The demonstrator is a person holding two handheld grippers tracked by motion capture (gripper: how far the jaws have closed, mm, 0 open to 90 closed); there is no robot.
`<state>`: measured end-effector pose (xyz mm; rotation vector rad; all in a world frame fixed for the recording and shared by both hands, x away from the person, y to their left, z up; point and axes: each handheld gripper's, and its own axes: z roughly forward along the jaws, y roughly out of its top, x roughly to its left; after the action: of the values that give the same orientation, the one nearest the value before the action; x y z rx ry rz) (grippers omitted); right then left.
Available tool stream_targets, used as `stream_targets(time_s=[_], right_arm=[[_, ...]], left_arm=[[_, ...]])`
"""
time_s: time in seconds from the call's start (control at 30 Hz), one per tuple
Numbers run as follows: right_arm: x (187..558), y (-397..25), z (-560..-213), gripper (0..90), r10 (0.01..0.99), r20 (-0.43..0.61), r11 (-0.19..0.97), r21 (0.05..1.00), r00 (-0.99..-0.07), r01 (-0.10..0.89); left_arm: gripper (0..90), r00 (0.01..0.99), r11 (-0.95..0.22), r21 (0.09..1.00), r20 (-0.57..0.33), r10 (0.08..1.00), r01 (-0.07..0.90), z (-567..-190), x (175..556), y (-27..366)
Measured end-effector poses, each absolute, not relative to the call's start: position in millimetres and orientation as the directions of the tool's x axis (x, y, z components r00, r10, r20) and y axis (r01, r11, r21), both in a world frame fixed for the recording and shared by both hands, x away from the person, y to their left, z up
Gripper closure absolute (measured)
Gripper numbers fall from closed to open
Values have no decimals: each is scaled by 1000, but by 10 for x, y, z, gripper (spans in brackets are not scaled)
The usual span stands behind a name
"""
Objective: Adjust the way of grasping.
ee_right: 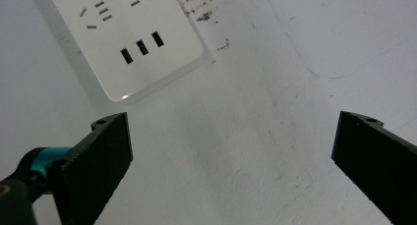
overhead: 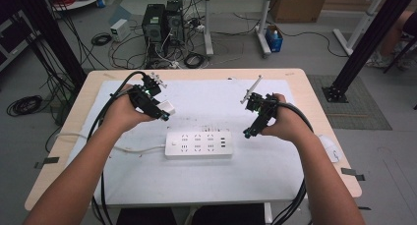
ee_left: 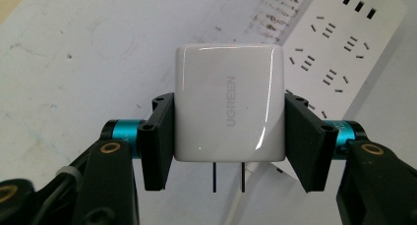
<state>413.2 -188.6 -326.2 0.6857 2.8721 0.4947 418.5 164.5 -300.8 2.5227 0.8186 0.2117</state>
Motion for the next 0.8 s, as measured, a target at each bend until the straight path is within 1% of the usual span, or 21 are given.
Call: stream_targets(time_s=[0.13,0.27,0.33,0.53,0.63,0.8], right_arm=[[4166,-1866,-3222,12,482,-48,824,364,-875,434],[4210,-1821,-3200,12,483,11,800,402,-875,446],[4235,-1784,-3193,12,494,23,785,418,-869,457],[4274,-1633,-3173,11,495,103,733,483,-863,478],[4284,-1542,-3161,11,492,122,713,511,-862,479],[4288,-1397,-3181,12,512,185,649,556,-839,519]], left_arm=[[425,823,-716,493,-1,567,494,-3035,4229,1655],[425,840,-723,508,-2,542,468,-3046,4263,1665],[425,848,-723,519,-6,530,456,-3046,4272,1671],[425,875,-732,555,18,485,394,-3047,4250,1659],[425,887,-739,567,32,461,363,-3060,4229,1635],[425,902,-730,604,43,430,320,-3151,4169,1568]])
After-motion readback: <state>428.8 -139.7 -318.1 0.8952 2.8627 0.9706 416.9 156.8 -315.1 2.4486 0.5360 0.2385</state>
